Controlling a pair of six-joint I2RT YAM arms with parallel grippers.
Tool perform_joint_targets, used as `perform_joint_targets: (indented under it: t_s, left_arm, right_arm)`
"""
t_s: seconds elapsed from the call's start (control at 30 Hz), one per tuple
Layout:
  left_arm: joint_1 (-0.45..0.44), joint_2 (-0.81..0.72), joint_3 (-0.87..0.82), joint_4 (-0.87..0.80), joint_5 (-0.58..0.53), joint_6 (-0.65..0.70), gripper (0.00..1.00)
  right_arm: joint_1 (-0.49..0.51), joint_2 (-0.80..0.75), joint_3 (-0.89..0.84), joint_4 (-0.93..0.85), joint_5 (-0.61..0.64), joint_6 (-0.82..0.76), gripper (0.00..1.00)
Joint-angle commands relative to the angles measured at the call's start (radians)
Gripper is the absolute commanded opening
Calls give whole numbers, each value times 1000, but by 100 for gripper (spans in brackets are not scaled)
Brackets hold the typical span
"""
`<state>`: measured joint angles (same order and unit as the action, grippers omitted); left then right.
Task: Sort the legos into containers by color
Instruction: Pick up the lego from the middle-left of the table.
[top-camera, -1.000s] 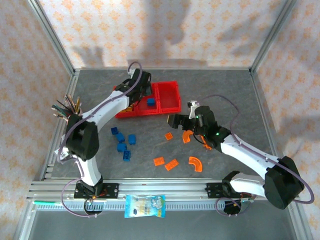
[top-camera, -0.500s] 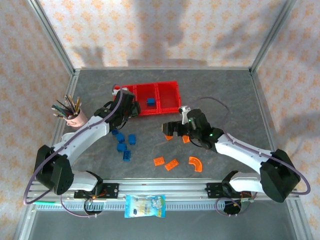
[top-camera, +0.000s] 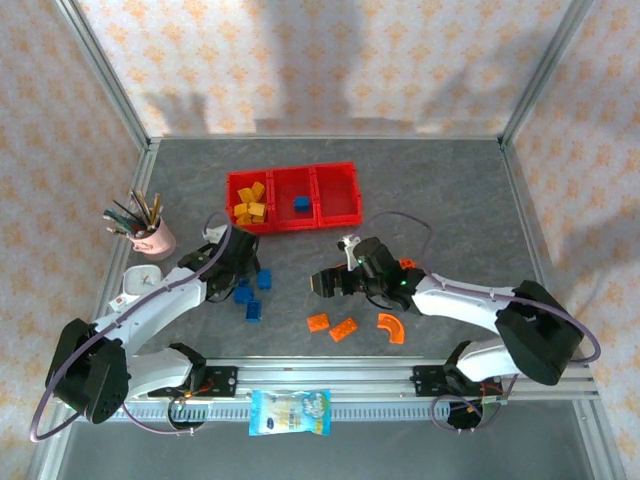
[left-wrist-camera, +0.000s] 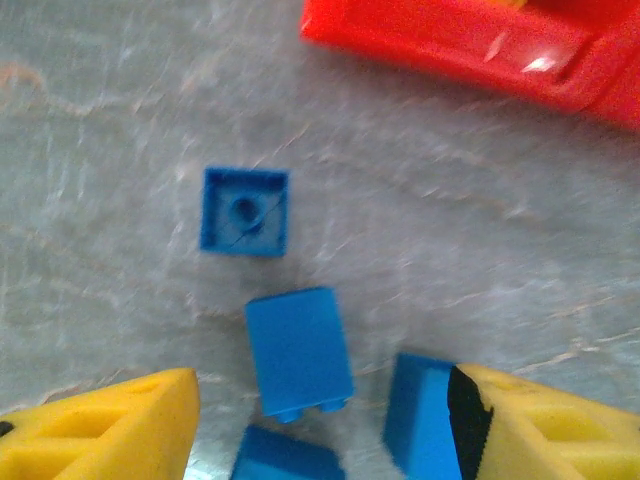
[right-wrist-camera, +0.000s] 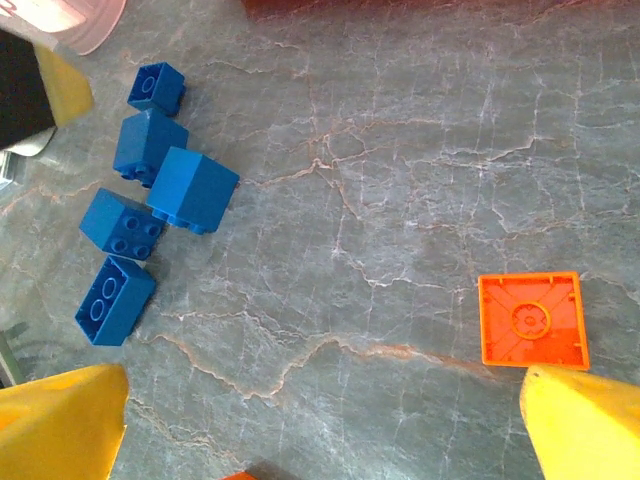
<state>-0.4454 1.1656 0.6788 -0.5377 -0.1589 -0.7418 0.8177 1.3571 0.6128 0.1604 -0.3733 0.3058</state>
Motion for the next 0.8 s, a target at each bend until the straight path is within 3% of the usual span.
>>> perform_joint_targets:
  t_s: [0.0, 0.37, 0.77]
  left_arm:
    - [-5, 13, -29, -18, -30, -52, 70]
    - [15, 177, -33, 150, 8, -27, 67]
    - [33, 222, -45, 206, 17, -18, 46]
  right_arm:
    - [4, 8, -1, 65, 2, 15, 100]
    - [5, 23, 18, 46, 25, -4, 100]
    - [5, 22, 16, 37, 30, -14, 100]
